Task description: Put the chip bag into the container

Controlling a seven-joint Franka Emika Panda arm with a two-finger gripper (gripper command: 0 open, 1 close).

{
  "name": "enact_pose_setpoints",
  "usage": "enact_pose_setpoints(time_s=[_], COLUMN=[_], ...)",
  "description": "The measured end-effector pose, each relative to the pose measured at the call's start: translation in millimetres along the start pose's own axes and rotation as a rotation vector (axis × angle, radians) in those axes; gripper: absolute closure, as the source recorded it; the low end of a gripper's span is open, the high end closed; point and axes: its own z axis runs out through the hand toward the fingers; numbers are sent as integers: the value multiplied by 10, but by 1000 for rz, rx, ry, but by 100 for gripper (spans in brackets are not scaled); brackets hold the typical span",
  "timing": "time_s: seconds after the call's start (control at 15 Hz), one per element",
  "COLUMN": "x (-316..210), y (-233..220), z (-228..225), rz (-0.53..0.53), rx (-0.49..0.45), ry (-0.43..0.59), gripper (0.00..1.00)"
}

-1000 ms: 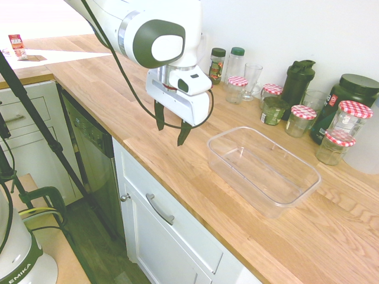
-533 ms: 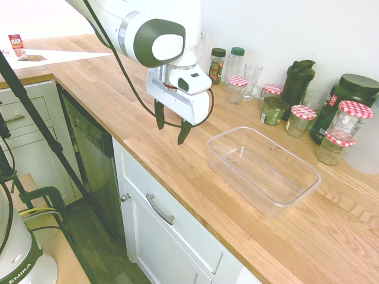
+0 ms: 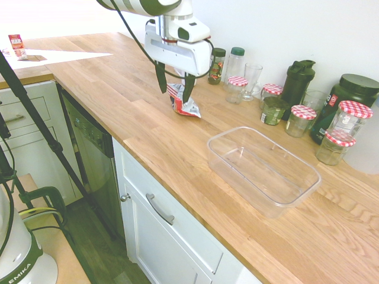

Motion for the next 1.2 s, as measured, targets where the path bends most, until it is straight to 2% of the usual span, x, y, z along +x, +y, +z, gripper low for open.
enact_pose_setpoints(time_s=[0.33, 0.8, 1.2], x=[129, 176, 204], y=[-568, -982, -1194], z=[-63, -130, 399], rz=[-27, -61, -69], rx=[-58, -131, -194], ry=[25, 38, -2], gripper=[0, 0, 0])
